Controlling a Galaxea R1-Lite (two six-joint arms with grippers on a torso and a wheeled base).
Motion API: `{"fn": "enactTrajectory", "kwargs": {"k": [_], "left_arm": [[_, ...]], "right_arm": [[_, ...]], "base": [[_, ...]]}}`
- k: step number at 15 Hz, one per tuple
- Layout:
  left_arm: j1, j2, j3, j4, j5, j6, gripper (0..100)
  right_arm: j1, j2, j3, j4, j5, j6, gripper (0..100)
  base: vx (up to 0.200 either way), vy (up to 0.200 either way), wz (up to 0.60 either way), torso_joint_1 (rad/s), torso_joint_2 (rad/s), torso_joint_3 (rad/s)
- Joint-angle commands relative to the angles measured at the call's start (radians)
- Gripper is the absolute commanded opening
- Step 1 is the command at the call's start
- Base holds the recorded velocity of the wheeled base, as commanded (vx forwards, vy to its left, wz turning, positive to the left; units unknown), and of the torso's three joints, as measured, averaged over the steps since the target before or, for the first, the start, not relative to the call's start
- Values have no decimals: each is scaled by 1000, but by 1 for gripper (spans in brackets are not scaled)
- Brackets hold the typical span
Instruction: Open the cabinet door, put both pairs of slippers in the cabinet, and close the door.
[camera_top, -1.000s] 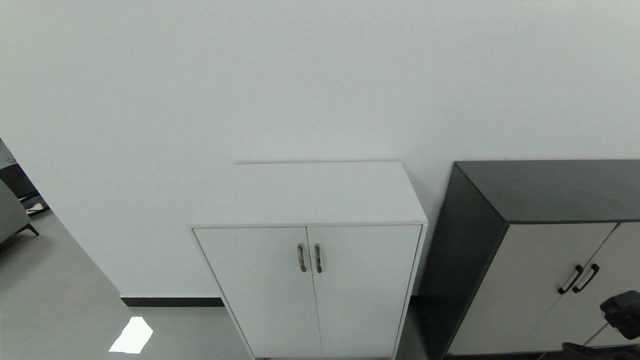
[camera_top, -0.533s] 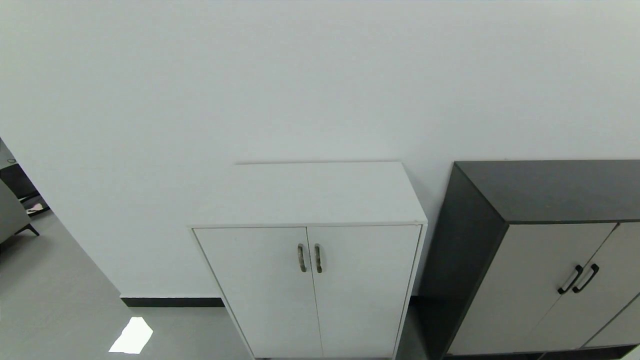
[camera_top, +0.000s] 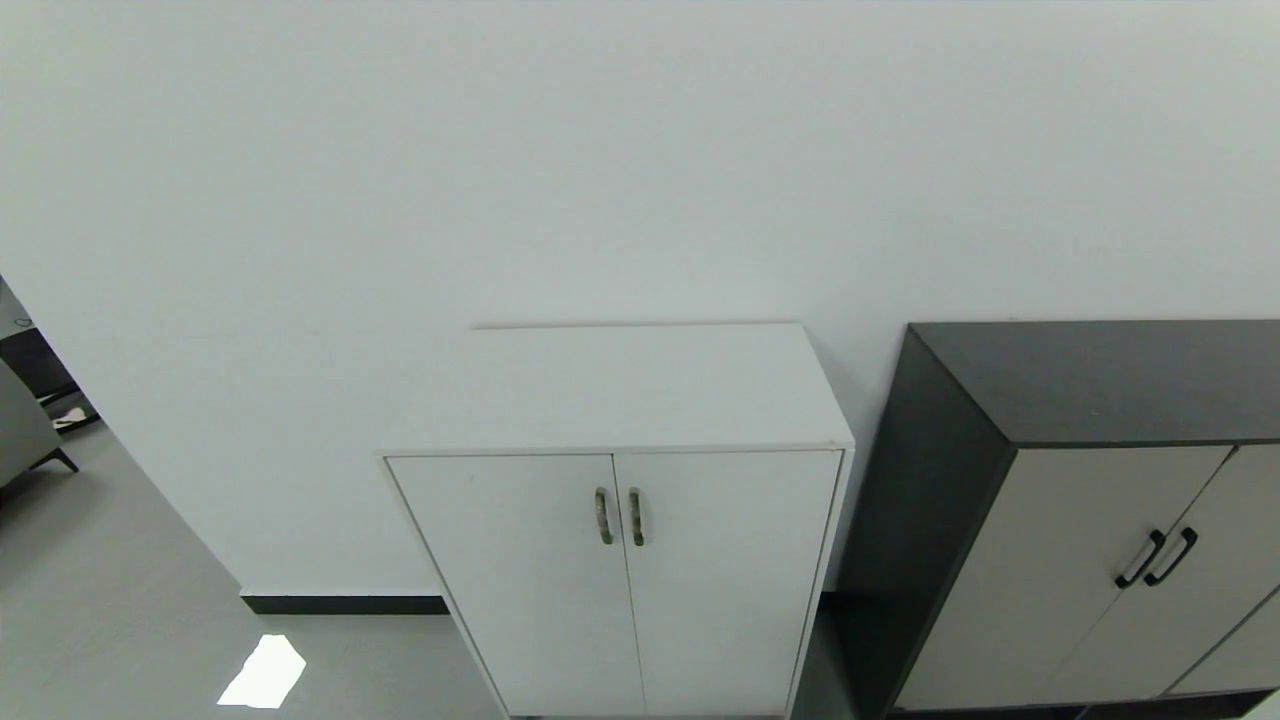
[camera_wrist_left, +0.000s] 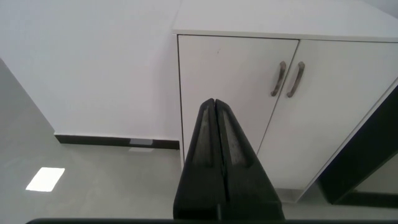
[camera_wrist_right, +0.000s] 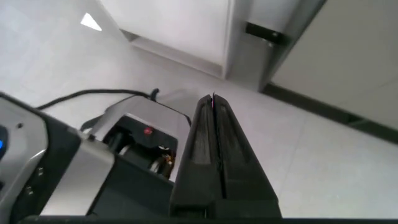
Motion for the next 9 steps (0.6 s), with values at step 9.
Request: {"fn": "enactTrajectory", "kwargs": {"k": [9], "left_arm": [[0, 2, 0, 0, 1, -3, 0]], "right_arm": [[-4, -189, 2, 52, -110, 45, 0]], "base": [[0, 0, 0, 0, 0, 0]]}}
